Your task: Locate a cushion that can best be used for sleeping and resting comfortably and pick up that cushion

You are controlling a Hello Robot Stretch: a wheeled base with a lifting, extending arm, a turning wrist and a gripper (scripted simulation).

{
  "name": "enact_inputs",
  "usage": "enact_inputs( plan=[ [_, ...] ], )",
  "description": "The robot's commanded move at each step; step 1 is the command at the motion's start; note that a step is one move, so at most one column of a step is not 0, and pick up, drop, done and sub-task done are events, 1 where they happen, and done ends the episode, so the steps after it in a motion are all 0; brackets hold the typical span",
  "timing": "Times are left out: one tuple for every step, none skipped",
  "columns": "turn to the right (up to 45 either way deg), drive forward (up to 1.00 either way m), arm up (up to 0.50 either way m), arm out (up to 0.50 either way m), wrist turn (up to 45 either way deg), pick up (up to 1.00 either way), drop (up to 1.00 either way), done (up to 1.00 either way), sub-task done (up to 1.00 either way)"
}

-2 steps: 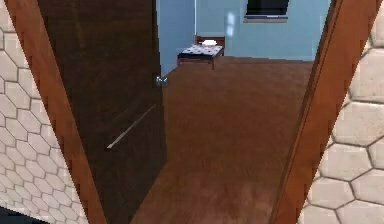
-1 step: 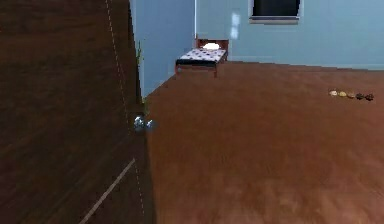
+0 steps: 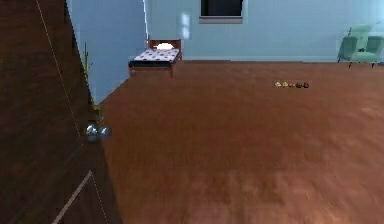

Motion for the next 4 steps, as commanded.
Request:
enact_inputs(
  plan=[
    [0.0, 1.0, 0.0, 0.0, 0.0, 0.0, 0.0, 0.0, 0.0],
    [0.0, 1.0, 0.0, 0.0, 0.0, 0.0, 0.0, 0.0, 0.0],
    [0.0, 1.0, 0.0, 0.0, 0.0, 0.0, 0.0, 0.0, 0.0],
    [0.0, 1.0, 0.0, 0.0, 0.0, 0.0, 0.0, 0.0, 0.0]
  ],
)
